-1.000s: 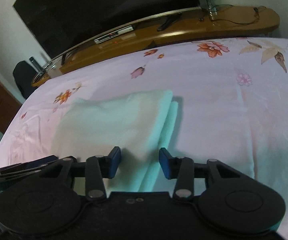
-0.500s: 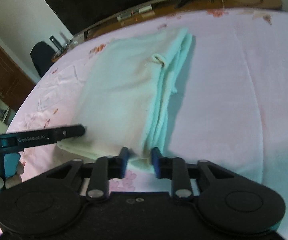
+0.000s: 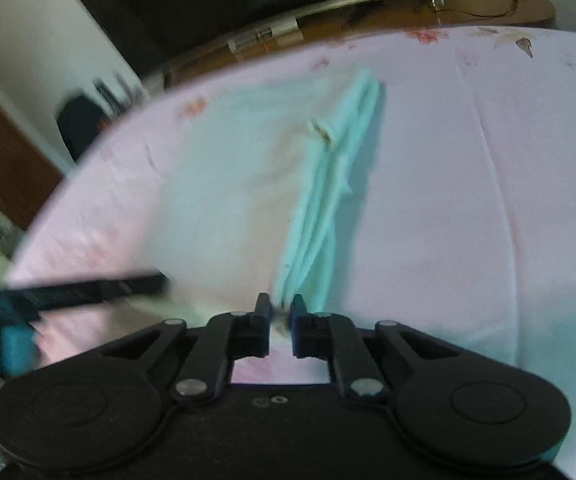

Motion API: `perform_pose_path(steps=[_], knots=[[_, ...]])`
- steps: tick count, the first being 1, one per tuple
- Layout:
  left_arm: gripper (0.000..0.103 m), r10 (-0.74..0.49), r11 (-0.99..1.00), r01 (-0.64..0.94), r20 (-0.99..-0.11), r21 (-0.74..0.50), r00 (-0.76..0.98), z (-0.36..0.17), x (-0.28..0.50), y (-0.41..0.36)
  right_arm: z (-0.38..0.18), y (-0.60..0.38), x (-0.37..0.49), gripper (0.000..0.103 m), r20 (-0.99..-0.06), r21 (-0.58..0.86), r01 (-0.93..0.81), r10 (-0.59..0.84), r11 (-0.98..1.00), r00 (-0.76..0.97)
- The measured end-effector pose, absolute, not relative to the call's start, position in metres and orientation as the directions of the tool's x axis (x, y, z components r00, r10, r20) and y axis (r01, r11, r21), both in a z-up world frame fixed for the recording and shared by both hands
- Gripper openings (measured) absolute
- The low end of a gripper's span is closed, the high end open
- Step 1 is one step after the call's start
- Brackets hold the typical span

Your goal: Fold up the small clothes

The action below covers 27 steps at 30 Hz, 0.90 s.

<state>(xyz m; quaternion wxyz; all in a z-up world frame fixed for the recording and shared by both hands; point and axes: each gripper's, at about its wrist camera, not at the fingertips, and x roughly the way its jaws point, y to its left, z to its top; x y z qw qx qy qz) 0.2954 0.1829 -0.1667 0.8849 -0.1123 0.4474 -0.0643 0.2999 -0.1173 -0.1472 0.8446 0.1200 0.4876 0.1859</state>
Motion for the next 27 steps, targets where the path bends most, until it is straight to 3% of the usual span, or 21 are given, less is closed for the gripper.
perform_pose_path(steps=[2, 4, 7, 9, 19, 20, 21, 23, 27], knots=[[0.058, -0.206, 0.969, 0.009, -0.781, -0.248, 0.59, -0.165, 0.297, 0.182, -0.143, -0.115, 0.302, 0.011, -0.778, 0.381, -0.212, 0.435, 0.9, 0.453], [0.058, -0.194, 0.971, 0.001, -0.788, -0.239, 0.584, -0.162, 0.298, 0.181, -0.134, -0.113, 0.299, 0.028, -0.781, 0.359, -0.228, 0.425, 0.905, 0.457], [0.06, -0.178, 0.974, -0.009, -0.794, -0.225, 0.581, -0.157, 0.299, 0.179, -0.12, -0.118, 0.295, 0.037, -0.751, 0.375, -0.237, 0.443, 0.896, 0.489], [0.066, -0.161, 0.977, -0.018, -0.793, -0.212, 0.588, -0.155, 0.297, 0.178, -0.113, -0.122, 0.293, 0.043, -0.735, 0.372, -0.226, 0.434, 0.9, 0.52], [0.067, -0.108, 0.987, -0.028, -0.775, -0.161, 0.623, -0.132, 0.264, 0.179, -0.094, -0.126, 0.265, 0.05, -0.719, 0.376, -0.2, 0.421, 0.905, 0.553], [0.069, -0.088, 0.99, -0.033, -0.773, -0.139, 0.628, -0.127, 0.257, 0.177, -0.094, -0.125, 0.263, 0.051, -0.721, 0.377, -0.196, 0.42, 0.905, 0.551], [0.084, -0.073, 0.992, -0.033, -0.772, -0.12, 0.631, -0.122, 0.252, 0.175, -0.091, -0.124, 0.257, 0.051, -0.72, 0.38, -0.192, 0.42, 0.905, 0.552], [0.103, -0.039, 0.996, -0.034, -0.753, -0.082, 0.657, -0.108, 0.234, 0.172, -0.086, -0.124, 0.247, 0.052, -0.709, 0.395, -0.191, 0.43, 0.899, 0.559], [0.103, 0.026, 0.998, -0.055, -0.714, -0.018, 0.7, -0.081, 0.199, 0.167, -0.067, -0.123, 0.22, 0.054, -0.688, 0.395, -0.2, 0.433, 0.897, 0.583]])
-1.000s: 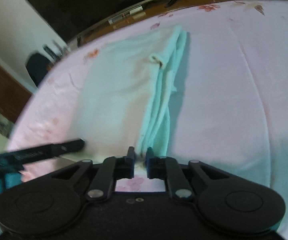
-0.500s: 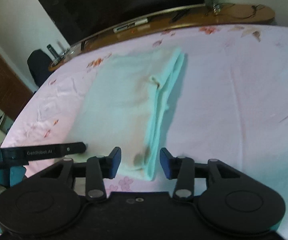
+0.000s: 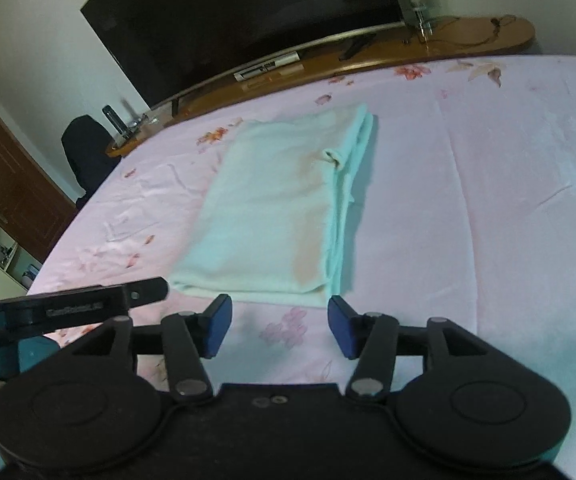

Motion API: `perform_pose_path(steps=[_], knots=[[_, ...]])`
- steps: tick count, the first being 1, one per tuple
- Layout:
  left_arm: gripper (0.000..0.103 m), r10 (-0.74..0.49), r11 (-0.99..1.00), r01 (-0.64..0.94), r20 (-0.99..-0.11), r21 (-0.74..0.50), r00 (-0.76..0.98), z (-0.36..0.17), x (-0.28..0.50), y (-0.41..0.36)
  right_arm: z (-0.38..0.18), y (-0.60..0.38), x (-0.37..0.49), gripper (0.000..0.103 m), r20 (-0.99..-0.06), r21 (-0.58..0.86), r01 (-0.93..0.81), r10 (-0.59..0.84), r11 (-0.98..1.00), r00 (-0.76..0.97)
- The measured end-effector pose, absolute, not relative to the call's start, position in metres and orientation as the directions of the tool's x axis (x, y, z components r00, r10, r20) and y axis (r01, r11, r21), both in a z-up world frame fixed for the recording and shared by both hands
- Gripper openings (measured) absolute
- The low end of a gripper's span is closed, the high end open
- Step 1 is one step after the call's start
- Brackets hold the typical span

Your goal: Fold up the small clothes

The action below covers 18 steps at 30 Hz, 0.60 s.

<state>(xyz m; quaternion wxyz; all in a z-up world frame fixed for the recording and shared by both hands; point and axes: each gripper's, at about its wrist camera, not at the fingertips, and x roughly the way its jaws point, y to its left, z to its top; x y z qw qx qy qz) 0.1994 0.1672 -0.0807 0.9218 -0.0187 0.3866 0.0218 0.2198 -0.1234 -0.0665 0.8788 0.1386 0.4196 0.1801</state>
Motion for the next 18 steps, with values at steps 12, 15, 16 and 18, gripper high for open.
perform_pose_path(steps=[12, 15, 16, 18], knots=[[0.103, -0.091, 0.996, 0.069, -0.644, -0.059, 0.76, -0.045, 0.106, 0.162, -0.039, -0.138, 0.123, 0.058, -0.652, 0.365, -0.173, 0.384, 0.915, 0.653], [0.103, -0.081, 0.996, 0.086, -0.641, -0.024, 0.763, -0.041, 0.096, 0.15, -0.036, -0.145, 0.105, 0.058, -0.643, 0.365, -0.147, 0.363, 0.919, 0.674], [0.103, -0.088, 0.996, 0.09, -0.644, -0.031, 0.76, -0.039, 0.094, 0.148, -0.033, -0.148, 0.1, 0.058, -0.636, 0.368, -0.138, 0.357, 0.919, 0.684], [0.103, -0.096, 0.995, 0.099, -0.631, -0.031, 0.77, -0.032, 0.088, 0.141, -0.029, -0.152, 0.092, 0.058, -0.627, 0.364, -0.121, 0.339, 0.924, 0.701]])
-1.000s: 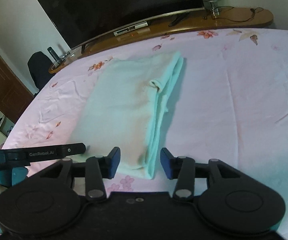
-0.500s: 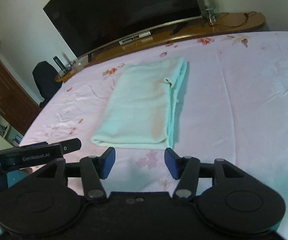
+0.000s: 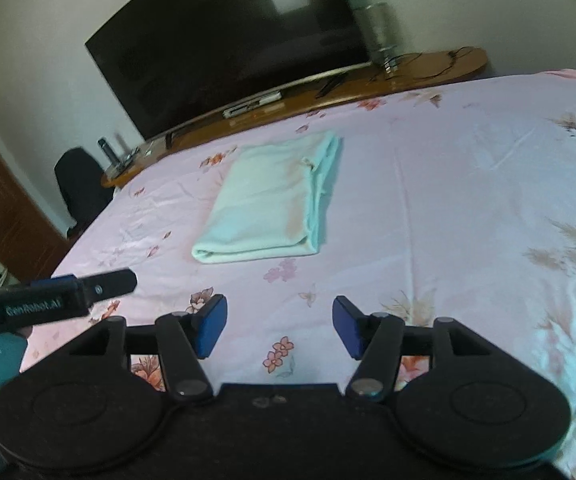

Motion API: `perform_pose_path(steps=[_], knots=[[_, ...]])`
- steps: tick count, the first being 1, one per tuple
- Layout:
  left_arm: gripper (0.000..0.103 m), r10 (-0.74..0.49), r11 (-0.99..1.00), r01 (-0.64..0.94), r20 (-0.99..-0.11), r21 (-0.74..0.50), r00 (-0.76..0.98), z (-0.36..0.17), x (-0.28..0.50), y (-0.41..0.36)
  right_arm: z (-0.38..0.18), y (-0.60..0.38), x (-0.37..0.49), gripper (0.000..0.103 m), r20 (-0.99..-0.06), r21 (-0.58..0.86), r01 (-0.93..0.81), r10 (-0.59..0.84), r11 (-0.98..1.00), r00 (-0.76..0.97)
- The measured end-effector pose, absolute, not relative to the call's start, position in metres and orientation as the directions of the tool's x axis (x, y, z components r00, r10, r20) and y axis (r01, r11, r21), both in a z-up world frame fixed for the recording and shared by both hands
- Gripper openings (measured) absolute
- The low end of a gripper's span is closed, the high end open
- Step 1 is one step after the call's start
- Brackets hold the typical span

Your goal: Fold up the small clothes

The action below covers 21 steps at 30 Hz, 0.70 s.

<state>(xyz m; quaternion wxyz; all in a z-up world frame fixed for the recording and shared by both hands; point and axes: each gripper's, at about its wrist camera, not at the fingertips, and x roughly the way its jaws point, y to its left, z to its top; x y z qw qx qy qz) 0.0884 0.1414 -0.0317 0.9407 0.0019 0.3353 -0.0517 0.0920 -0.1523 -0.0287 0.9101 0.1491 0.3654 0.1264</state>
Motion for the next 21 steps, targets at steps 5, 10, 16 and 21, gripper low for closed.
perform_pose_path(steps=[5, 10, 16, 21], knots=[[0.103, -0.111, 0.993, 0.115, -0.611, -0.032, 0.784, -0.019, 0.077, 0.128, -0.015, -0.157, 0.075, 0.058, -0.593, 0.349, -0.114, 0.314, 0.93, 0.742], [0.103, -0.112, 0.993, 0.113, -0.604, -0.036, 0.789, -0.017, 0.069, 0.126, -0.013, -0.153, 0.07, 0.059, -0.581, 0.345, -0.12, 0.313, 0.931, 0.751], [0.103, -0.128, 0.992, 0.115, -0.591, -0.06, 0.796, -0.018, 0.067, 0.129, -0.013, -0.149, 0.07, 0.059, -0.576, 0.349, -0.133, 0.324, 0.928, 0.75], [0.103, -0.124, 0.992, 0.101, -0.588, -0.073, 0.8, -0.016, 0.073, 0.133, -0.015, -0.15, 0.075, 0.059, -0.584, 0.356, -0.125, 0.324, 0.926, 0.744]])
